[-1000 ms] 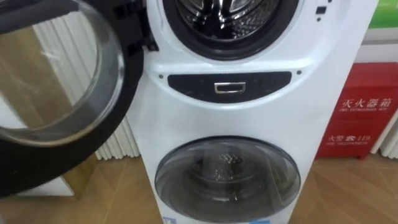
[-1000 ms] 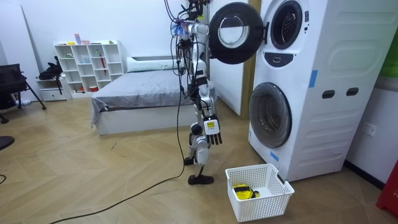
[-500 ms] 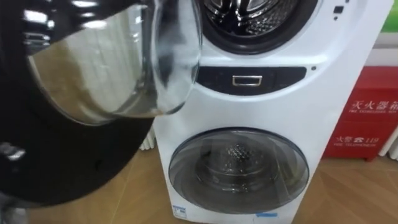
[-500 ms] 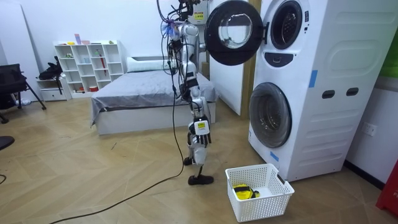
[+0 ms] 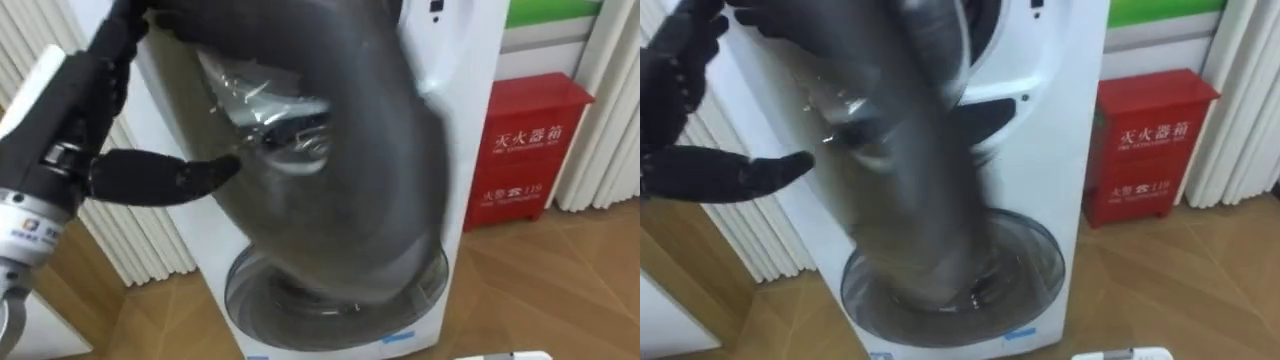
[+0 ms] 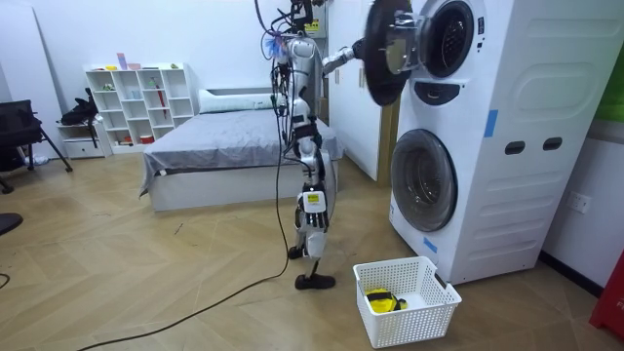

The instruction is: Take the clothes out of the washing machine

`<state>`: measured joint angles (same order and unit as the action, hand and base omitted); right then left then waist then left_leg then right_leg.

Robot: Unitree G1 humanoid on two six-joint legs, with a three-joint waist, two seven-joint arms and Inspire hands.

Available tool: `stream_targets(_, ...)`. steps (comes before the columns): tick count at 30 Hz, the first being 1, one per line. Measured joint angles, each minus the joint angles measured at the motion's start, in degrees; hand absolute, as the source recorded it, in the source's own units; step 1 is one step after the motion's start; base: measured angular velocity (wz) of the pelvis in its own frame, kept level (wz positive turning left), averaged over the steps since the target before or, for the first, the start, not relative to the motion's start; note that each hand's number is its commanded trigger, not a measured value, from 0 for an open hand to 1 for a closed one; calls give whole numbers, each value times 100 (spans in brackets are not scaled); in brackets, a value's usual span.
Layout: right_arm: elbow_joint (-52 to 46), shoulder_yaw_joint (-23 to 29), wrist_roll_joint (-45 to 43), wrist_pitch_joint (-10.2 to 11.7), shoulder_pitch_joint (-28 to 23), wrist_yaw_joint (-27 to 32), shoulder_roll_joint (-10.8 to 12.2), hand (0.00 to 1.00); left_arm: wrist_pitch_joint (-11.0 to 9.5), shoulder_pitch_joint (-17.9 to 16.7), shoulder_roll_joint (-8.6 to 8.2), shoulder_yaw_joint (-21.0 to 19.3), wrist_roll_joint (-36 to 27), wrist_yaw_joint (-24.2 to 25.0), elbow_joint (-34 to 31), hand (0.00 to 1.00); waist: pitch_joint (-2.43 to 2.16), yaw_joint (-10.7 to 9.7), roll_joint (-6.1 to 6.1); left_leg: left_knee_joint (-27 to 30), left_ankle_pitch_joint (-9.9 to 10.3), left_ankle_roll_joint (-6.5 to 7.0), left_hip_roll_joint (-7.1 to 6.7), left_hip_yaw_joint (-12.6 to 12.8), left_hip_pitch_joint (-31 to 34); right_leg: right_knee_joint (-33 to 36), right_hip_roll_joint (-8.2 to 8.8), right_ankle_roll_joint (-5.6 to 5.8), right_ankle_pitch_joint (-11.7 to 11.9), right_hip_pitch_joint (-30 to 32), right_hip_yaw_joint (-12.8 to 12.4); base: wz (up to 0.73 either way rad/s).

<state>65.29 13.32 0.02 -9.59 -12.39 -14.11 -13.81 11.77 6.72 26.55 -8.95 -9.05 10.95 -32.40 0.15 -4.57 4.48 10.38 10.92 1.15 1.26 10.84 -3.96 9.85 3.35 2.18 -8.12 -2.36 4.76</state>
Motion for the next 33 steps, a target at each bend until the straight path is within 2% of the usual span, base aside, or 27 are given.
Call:
stream_targets(2,1,-205,4,28,134,128,9,0,-5,193,-304,182,86,0,3,0,17,-10,-22,17,1,-5,18,-5,31,-27,-16,-13,-3,24,35,-4)
stream_targets(3,16,-216,5,33,183,146,13,0,-5,232,-363,241,85,0,3,0,23,-25,-25,17,1,-5,18,-4,40,-32,-15,-16,-6,32,45,-3)
stream_targets(6,105,-435,16,85,419,260,9,0,-31,380,-424,763,59,-3,130,0,34,-133,-40,16,5,-12,8,11,36,-56,-5,-27,-25,37,47,-9)
stream_targets(8,86,-631,80,100,484,392,12,0,-84,684,-624,1263,35,-6,816,0,36,-212,-42,15,5,-12,8,23,17,-62,-5,-28,-25,29,42,-11)
stream_targets(9,86,-664,108,107,511,421,16,0,-83,708,-680,1333,0,-8,1017,0,47,-261,-55,13,5,-12,9,23,12,-55,-8,-28,-25,31,32,-14)
stream_targets(12,95,-758,363,189,604,539,103,0,-59,708,-995,1494,-24,-12,1864,0,83,-422,-95,-1,5,-12,27,138,-64,-18,-26,-51,-39,42,-3,-26)
stream_targets(13,101,-758,480,205,603,577,148,0,-66,680,-1153,1495,-54,-32,2238,0,97,-461,-133,-15,5,-12,38,181,-97,-18,-33,-61,-45,41,-5,-30)
stream_targets(14,103,-757,600,228,579,629,191,0,-85,605,-1323,1495,-76,-65,2578,0,106,-475,-150,-52,5,-12,43,190,-148,-18,-46,-75,-53,39,-30,-29)
stream_targets(15,105,-757,691,239,559,666,207,0,-115,547,-1415,1495,-86,-80,2762,0,129,-472,-201,-85,4,-13,47,205,-175,-19,-52,-82,-57,40,-41,-27)
stream_targets(16,105,-756,828,243,534,741,253,0,-174,403,-1516,1500,-157,-93,3167,0,90,-468,-186,-100,4,-15,55,263,-186,-13,-59,-94,-64,40,-53,-27)
stream_targets(17,105,-757,953,245,522,800,294,0,-206,172,-1572,1499,-149,-129,3537,0,107,-456,-260,-107,4,-15,71,315,-217,-9,-72,-100,-60,40,-60,-27)
stream_targets(18,105,-744,990,247,504,821,322,0,-267,27,-1607,1495,-148,-155,3779,0,88,-438,-241,-113,4,-16,84,323,-257,-10,-85,-108,-56,35,-61,-31)
stream_targets(19,100,-743,1136,256,430,870,389,0,-375,-324,-1685,1473,-149,-216,4335,0,37,-400,-345,-119,18,-40,115,336,-313,-11,-115,-115,-58,15,-45,-33)
stream_targets(20,98,-743,1228,264,394,914,472,0,-377,-689,-1718,1473,-137,-347,4876,0,-30,-368,-372,-122,38,-73,153,328,-395,-18,-151,-132,-68,-79,5,-32)
stream_targets(21,97,-745,1284,275,376,918,506,0,-384,-836,-1734,1469,-130,-399,5189,0,-15,-335,-439,-127,42,-80,167,324,-437,-24,-162,-142,-71,-113,6,-25)
stream_targets(23,68,-745,1481,438,350,894,606,0,-392,-1386,-1745,1442,143,-595,6292,0,-32,-272,-523,-125,113,-197,263,327,-471,-26,-254,-152,-69,-162,60,-5)
stream_targets(25,70,-744,1644,614,349,854,644,0,-425,-1645,-1747,1350,251,-709,6963,0,-32,-272,-580,-127,139,-241,305,329,-485,-25,-278,-156,-66,-164,180,15)
stream_targets(27,119,-759,1675,680,348,790,648,0,-610,-1781,-1747,1232,241,-894,7682,0,0,-71,-579,-129,140,-241,308,313,-533,-35,-281,-157,-66,-162,206,-5)
stream_targets(28,130,-758,1677,705,330,755,648,0,-733,-1903,-1746,1089,230,-1033,8026,0,-5,31,-589,-130,143,-244,309,297,-566,-34,-274,-157,-65,-186,303,-10)
stream_targets(29,136,-756,1742,721,350,694,647,0,-855,-2036,-1745,911,221,-1168,8304,0,1,36,-585,-131,155,-262,312,273,-584,-42,-266,-157,-65,-231,397,0)
stream_targets(32,143,-761,1894,781,335,557,673,0,-1041,-2057,-1751,512,225,-1507,9039,0,28,176,-577,-224,175,-294,304,261,-662,-110,-266,-184,-70,-282,436,7)
stream_targets(33,151,-761,1950,781,327,518,680,0,-1064,-2074,-1754,449,229,-1576,9116,0,41,185,-610,-230,180,-302,303,260,-658,-110,-263,-186,-70,-282,463,0)
